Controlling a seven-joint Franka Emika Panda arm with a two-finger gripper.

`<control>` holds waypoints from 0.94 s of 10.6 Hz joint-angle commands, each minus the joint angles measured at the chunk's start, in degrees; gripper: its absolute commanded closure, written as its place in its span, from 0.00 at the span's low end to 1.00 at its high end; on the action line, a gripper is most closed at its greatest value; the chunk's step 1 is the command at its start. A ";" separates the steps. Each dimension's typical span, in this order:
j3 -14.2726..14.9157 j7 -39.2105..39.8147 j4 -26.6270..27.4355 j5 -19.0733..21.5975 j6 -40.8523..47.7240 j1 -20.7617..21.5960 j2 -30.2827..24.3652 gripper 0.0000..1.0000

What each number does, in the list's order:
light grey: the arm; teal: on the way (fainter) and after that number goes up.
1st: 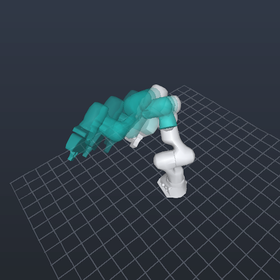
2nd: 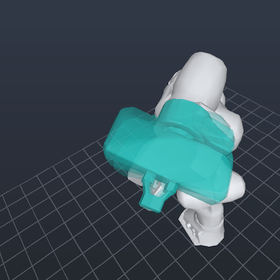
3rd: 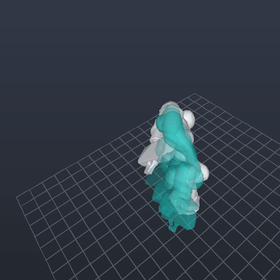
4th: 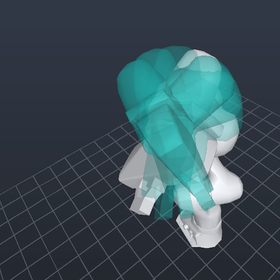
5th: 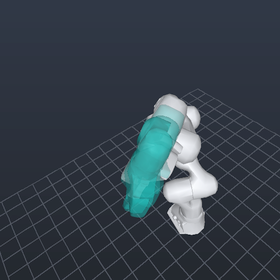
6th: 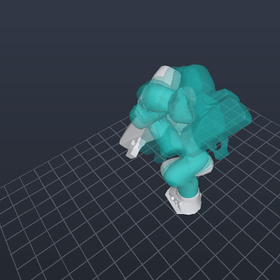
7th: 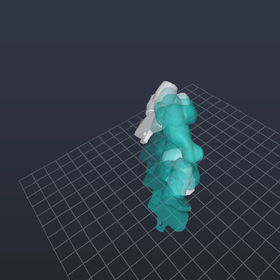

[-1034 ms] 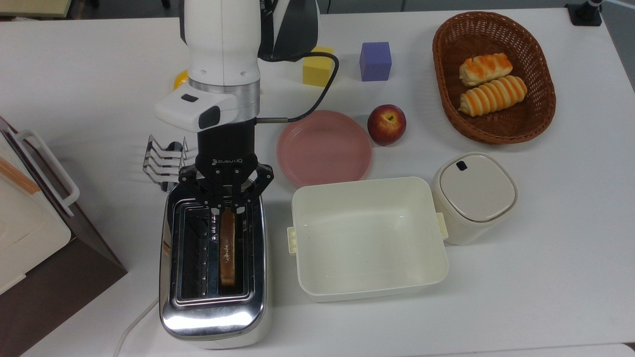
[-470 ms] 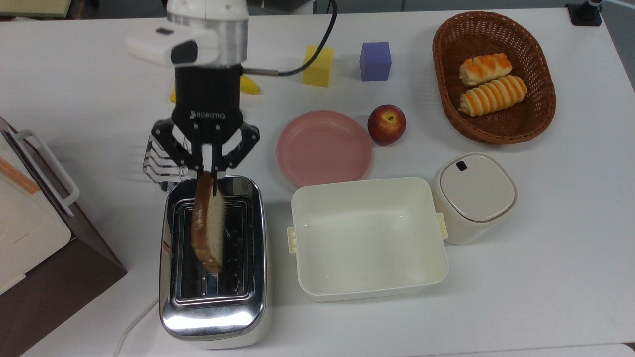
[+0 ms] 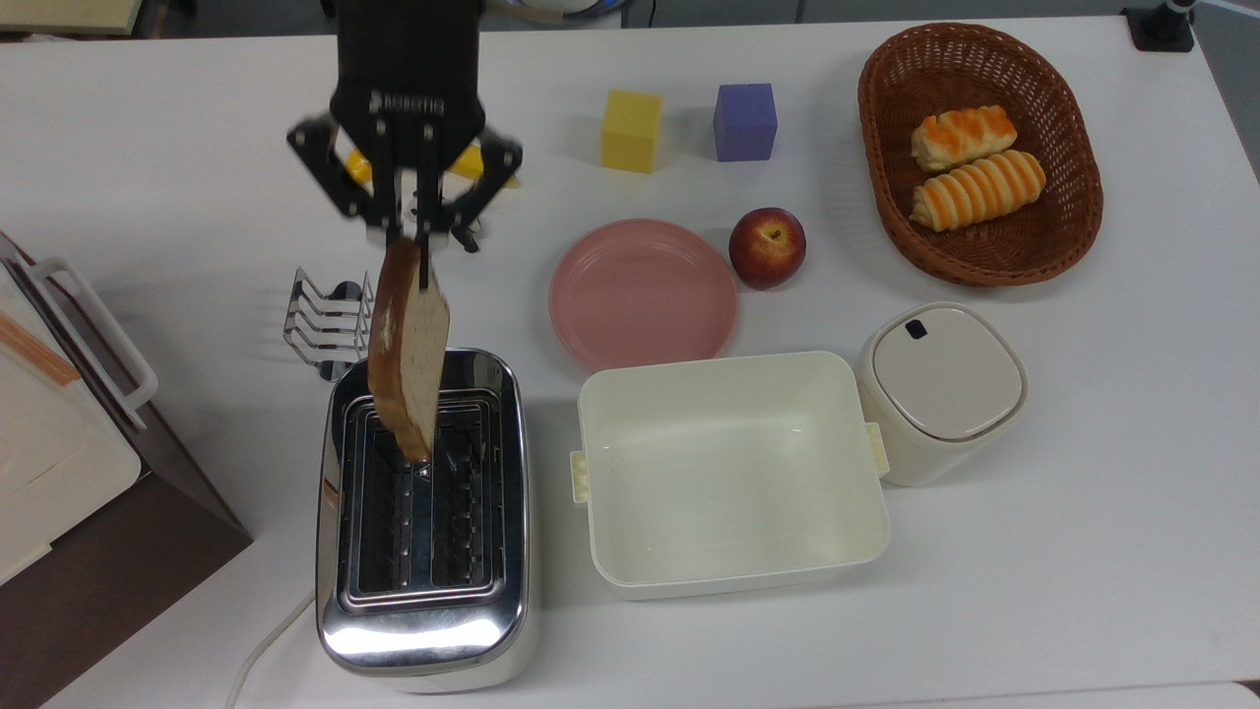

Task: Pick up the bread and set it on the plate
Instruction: 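Lift the toast slice up out of the toaster, then carry the toast over the pink plate and lower it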

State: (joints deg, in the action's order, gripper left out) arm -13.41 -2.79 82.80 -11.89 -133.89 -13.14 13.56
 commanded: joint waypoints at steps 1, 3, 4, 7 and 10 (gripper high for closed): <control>0.14 -1.25 2.55 2.74 13.77 1.61 -6.78 1.00; 0.05 -0.90 2.72 5.64 24.76 2.24 -9.77 1.00; -0.12 -0.64 2.81 6.09 30.38 2.93 -10.92 1.00; -0.47 0.06 3.16 8.20 40.79 5.30 -11.46 1.00; -0.74 0.07 8.77 7.77 38.89 8.64 -8.84 1.00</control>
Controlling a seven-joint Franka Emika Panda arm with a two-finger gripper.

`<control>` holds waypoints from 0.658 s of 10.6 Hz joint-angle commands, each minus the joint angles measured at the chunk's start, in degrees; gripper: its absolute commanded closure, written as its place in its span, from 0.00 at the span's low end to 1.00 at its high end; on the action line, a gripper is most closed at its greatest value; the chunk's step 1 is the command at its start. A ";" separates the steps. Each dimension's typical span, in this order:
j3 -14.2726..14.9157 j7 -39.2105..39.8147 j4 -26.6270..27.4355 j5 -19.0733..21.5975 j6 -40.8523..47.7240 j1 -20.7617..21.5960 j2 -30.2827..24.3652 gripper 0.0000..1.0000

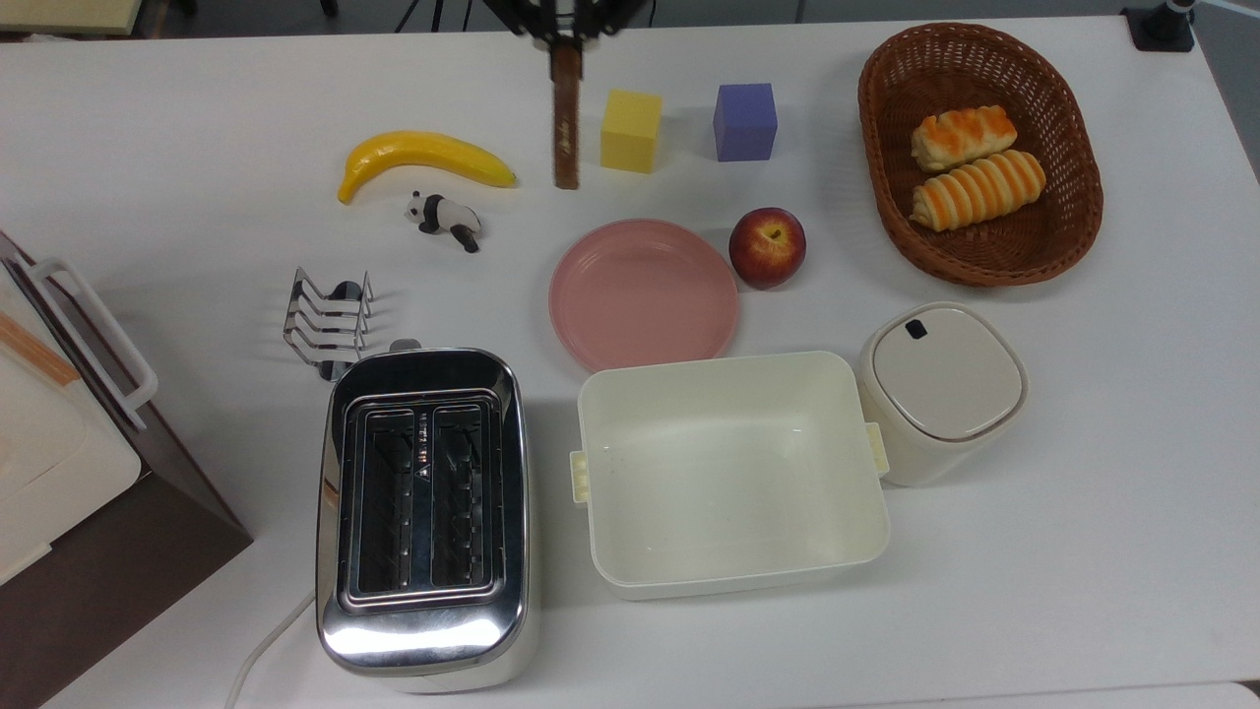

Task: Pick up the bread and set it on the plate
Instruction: 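Carry the toast over the pink plate and lower it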

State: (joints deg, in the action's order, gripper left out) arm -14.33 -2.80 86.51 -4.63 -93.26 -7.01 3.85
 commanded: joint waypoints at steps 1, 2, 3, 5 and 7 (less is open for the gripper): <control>0.27 0.08 5.33 0.24 -2.45 2.70 2.38 1.00; 0.18 0.08 5.42 0.15 -3.50 2.79 3.52 1.00; 0.18 0.08 5.94 0.15 -4.38 2.70 4.14 1.00; 0.27 -0.01 7.08 -0.81 -7.71 2.70 6.34 1.00; 0.27 -0.01 7.61 -2.66 -10.09 2.70 7.92 1.00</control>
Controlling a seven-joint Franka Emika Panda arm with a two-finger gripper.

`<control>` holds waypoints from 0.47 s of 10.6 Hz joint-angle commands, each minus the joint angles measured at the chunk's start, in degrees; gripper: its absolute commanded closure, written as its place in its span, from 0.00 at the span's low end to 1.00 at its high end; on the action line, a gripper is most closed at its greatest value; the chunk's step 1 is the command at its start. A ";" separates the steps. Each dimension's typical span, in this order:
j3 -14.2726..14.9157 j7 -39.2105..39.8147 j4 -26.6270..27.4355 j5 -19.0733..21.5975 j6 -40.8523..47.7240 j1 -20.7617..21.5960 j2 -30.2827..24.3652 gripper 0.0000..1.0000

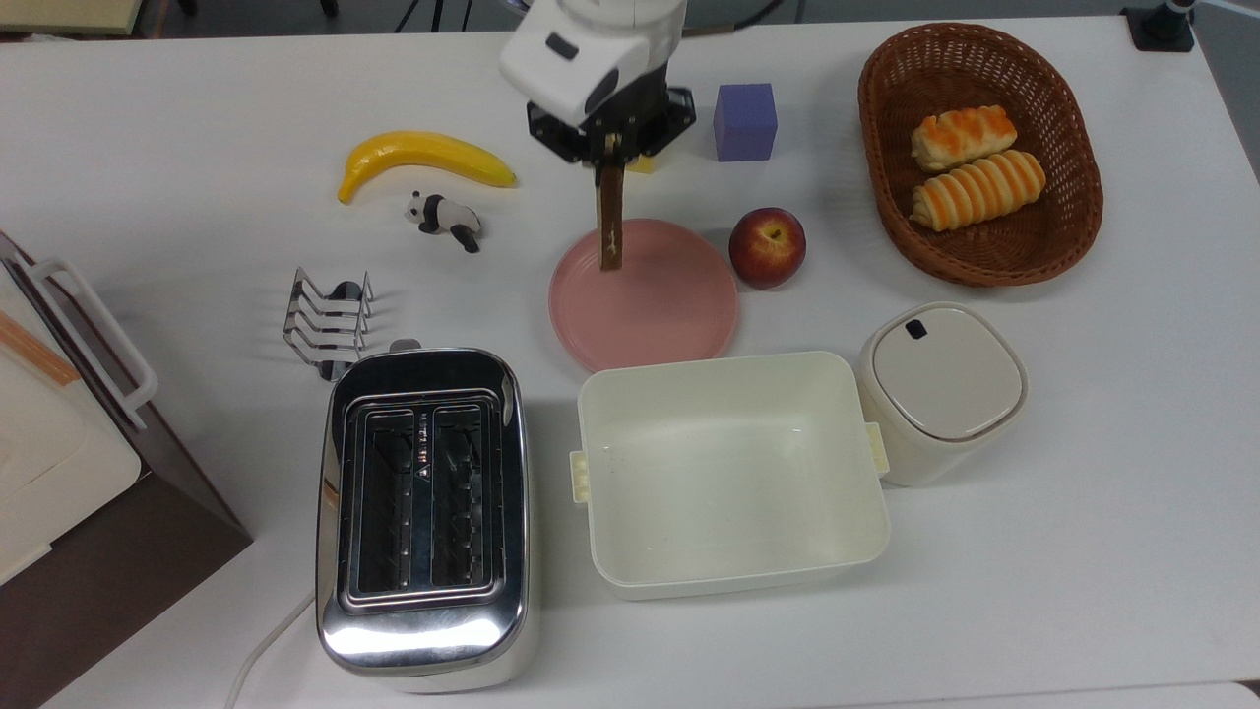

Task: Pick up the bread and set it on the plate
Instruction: 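Carry the toast over the pink plate and lower it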

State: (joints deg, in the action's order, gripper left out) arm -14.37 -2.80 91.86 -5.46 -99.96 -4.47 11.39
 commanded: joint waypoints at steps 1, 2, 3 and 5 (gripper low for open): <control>0.31 -0.01 2.71 -2.71 -4.27 0.16 1.08 1.00; 0.31 -0.01 2.97 -2.98 -5.50 0.16 1.35 1.00; 0.31 -0.01 3.41 -3.42 -6.21 0.16 1.61 1.00; 0.22 -0.01 3.59 -4.30 -6.39 0.51 1.70 1.00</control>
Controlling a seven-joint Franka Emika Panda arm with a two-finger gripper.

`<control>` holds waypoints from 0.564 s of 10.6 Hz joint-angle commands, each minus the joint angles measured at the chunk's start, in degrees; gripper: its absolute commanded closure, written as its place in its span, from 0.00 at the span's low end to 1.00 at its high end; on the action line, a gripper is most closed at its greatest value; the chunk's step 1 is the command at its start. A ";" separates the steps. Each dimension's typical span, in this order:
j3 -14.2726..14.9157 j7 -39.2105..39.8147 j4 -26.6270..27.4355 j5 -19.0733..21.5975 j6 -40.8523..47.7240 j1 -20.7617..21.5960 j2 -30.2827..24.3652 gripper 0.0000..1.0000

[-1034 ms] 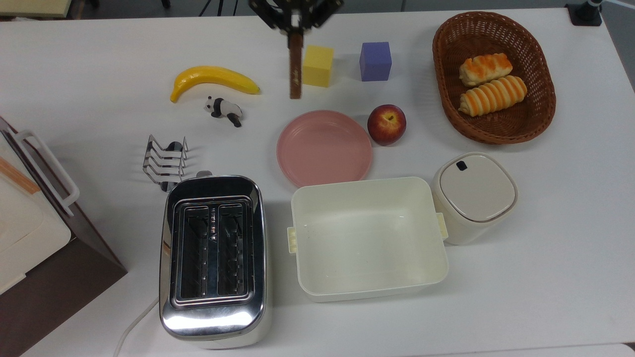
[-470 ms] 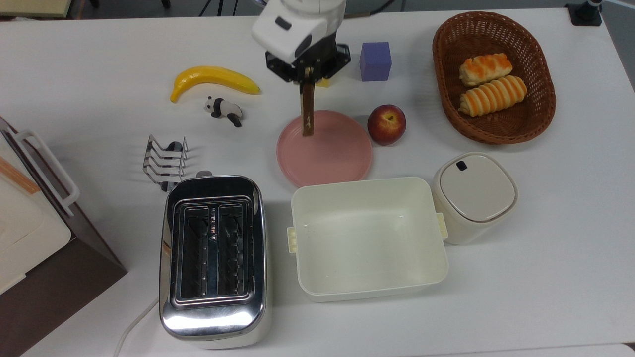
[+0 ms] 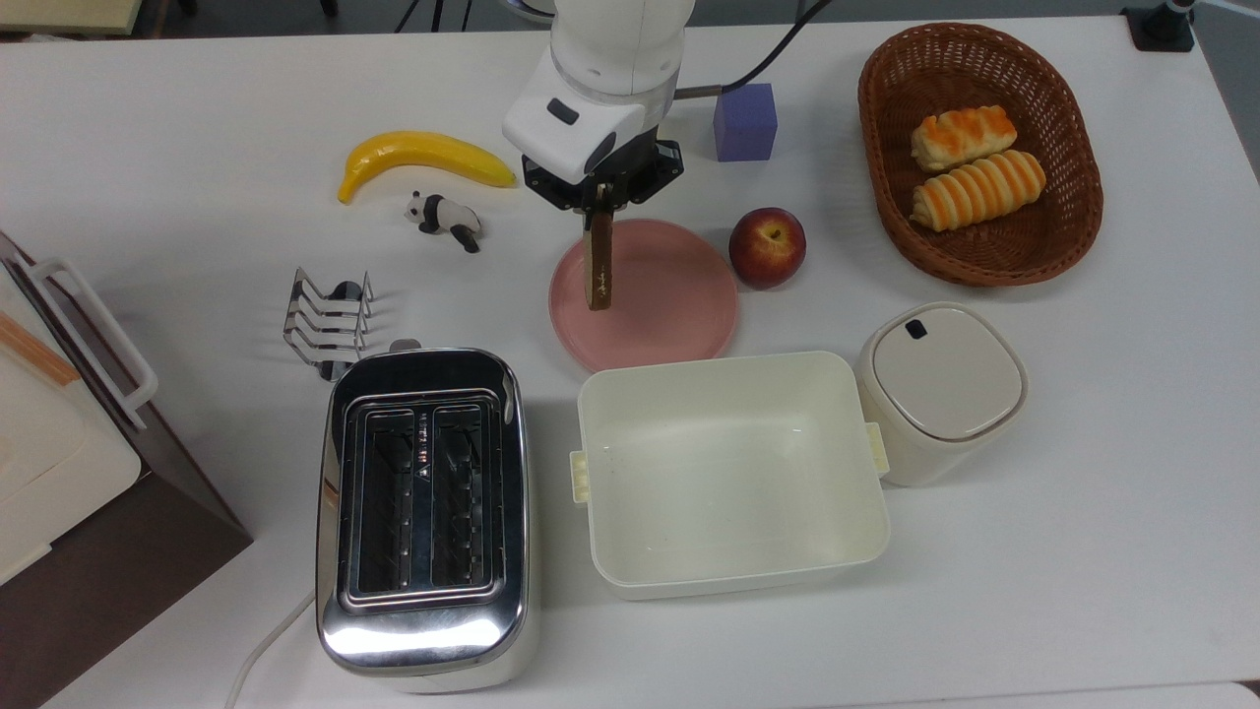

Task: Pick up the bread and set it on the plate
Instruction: 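Carry the toast over the pink plate and lower it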

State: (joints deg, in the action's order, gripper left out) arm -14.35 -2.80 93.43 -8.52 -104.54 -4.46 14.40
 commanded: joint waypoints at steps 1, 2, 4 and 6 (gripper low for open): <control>0.20 -0.01 2.62 -1.32 -1.81 0.51 -1.30 1.00; 0.11 -0.01 3.07 -1.41 -1.81 1.03 -1.22 1.00; 0.02 -0.19 3.95 -2.90 -1.81 2.08 -1.22 1.00; 0.02 -0.19 3.95 -3.08 -2.07 2.09 -1.22 1.00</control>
State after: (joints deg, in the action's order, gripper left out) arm -14.55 -2.75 95.41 -10.56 -104.63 -2.78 14.49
